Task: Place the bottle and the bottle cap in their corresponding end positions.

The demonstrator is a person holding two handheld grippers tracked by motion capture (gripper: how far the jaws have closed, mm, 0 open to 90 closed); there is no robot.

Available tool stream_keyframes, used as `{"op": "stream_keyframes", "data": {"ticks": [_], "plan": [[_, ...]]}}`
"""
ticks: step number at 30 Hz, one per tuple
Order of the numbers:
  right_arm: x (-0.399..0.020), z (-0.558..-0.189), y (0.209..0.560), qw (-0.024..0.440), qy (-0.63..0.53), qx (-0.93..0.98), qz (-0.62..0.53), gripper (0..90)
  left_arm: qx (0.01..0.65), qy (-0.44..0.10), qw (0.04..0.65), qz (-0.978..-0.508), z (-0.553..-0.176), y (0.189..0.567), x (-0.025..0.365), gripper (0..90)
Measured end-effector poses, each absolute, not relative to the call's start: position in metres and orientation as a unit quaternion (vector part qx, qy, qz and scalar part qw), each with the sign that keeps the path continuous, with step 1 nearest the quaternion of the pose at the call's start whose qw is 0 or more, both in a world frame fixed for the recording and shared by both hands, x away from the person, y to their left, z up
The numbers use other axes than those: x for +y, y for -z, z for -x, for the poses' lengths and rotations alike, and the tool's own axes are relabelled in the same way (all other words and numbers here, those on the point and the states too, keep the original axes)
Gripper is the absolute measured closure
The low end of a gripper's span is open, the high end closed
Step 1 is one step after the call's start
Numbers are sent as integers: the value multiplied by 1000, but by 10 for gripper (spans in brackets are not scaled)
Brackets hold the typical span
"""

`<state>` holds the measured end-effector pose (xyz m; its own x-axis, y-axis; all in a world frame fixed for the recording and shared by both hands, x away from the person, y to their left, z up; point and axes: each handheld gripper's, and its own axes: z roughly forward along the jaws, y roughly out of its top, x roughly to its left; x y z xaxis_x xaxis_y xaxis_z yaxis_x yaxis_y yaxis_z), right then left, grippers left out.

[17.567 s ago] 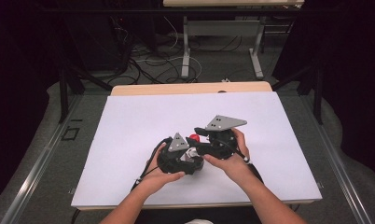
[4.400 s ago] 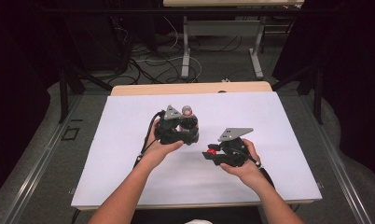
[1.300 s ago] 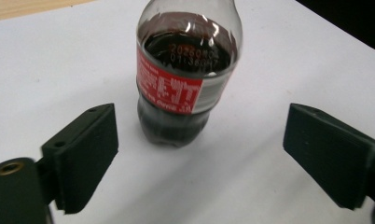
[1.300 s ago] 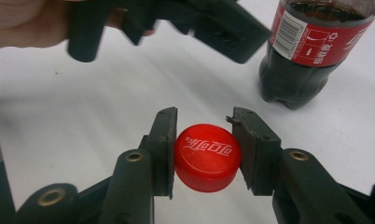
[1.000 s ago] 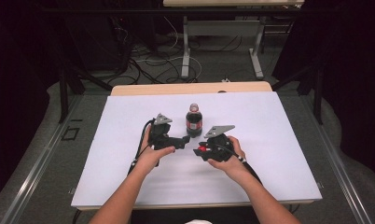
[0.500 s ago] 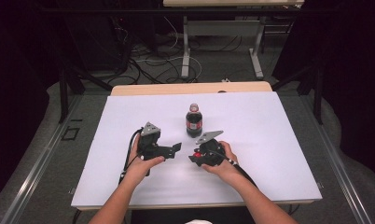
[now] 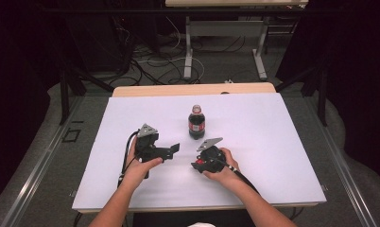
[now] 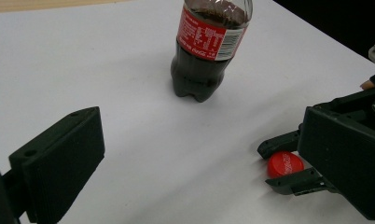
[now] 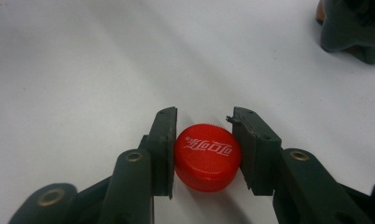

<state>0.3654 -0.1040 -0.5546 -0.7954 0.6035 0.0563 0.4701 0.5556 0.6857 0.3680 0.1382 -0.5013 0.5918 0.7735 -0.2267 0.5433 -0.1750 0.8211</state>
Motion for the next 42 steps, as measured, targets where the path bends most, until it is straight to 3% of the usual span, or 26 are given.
{"op": "stream_keyframes", "data": {"ticks": [5, 16, 23, 25, 29, 42], "plan": [[-104, -365, 554, 86, -351, 876, -319, 599, 437, -119, 468, -759, -369, 502, 139, 8], [-110, -368, 544, 77, -351, 873, -330, 355, 442, -118, 459, -761, -372, 507, 140, 9], [-132, -370, 522, 96, -355, 855, -366, 296, 449, -119, 449, -764, -374, 510, 144, 9], [-141, -372, 516, 87, -348, 850, -386, 233, 449, -122, 446, -764, -375, 511, 146, 9], [-154, -375, 511, 80, -350, 836, -416, 234, 455, -120, 444, -762, -376, 512, 148, 9], [-207, -380, 504, 143, -352, 804, -458, 131, 472, -128, 440, -753, -381, 514, 160, 11]]}}
